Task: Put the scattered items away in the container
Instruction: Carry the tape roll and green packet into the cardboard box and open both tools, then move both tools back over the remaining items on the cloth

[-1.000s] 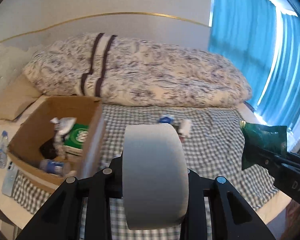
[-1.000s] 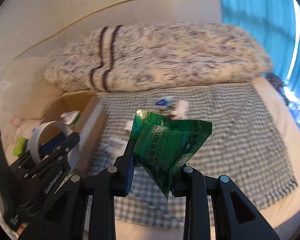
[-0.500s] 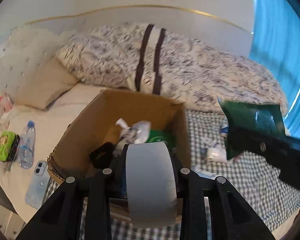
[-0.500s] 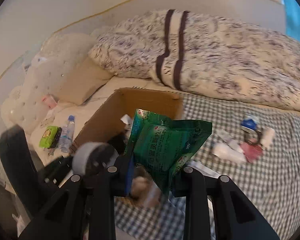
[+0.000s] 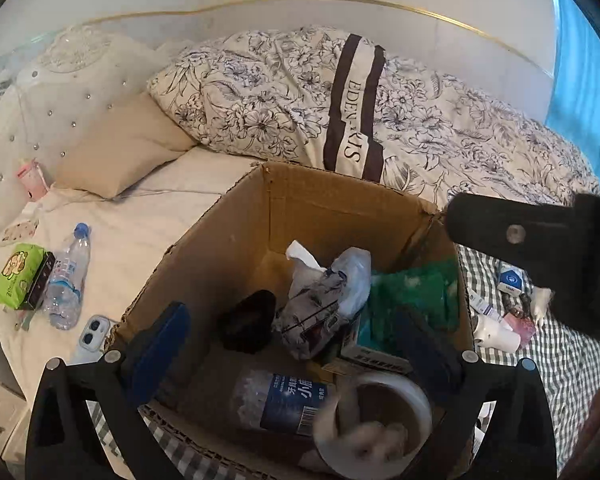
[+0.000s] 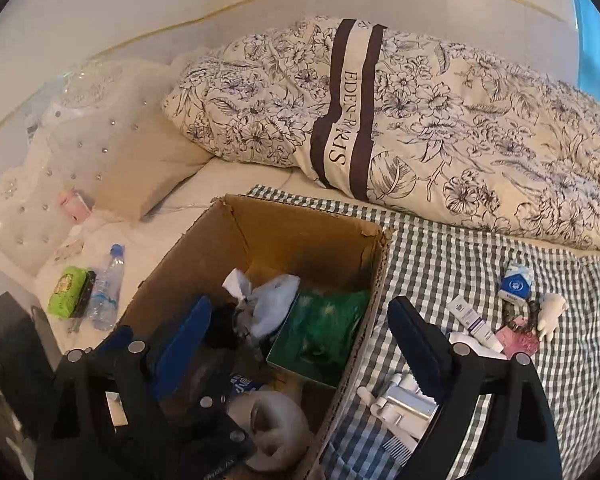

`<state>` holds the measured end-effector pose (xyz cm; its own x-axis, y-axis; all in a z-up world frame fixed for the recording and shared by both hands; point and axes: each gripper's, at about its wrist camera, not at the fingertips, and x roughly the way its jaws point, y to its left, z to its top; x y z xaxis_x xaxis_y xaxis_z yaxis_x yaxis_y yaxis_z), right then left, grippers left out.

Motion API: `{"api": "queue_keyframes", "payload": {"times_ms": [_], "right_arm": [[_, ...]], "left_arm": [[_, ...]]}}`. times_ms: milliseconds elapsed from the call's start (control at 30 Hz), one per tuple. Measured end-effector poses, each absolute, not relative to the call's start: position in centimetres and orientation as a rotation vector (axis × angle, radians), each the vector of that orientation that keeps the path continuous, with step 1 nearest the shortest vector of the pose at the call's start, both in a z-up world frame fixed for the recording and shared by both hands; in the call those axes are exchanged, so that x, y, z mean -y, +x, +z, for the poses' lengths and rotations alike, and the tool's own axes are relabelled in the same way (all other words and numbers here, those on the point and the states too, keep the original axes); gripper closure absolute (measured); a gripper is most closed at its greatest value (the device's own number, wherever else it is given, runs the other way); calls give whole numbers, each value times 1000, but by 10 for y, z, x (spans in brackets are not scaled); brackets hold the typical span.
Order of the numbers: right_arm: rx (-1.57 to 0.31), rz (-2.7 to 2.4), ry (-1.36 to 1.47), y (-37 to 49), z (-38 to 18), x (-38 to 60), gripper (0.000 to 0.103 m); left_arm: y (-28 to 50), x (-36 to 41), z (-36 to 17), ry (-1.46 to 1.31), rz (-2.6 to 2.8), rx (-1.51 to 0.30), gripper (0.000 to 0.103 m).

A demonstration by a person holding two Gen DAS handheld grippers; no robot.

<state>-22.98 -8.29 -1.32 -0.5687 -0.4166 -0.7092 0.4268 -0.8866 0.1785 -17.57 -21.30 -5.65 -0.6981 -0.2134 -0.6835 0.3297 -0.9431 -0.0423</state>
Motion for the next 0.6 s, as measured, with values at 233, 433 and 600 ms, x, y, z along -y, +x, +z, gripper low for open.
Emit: {"api": "queue_keyframes", "payload": {"times_ms": [233, 433, 600], "right_arm": [[32, -2476, 1104, -216, 0, 40, 13], [66, -2591, 1056, -191, 28, -23, 13], [145, -2675, 1031, -157, 42, -88, 13]], "left_arm": [[-163, 192, -39, 1029, -2663, -246, 0], [-143, 143, -3, 963, -2749, -203, 0], [-114, 92, 19, 917, -2829, -163, 0]]}}
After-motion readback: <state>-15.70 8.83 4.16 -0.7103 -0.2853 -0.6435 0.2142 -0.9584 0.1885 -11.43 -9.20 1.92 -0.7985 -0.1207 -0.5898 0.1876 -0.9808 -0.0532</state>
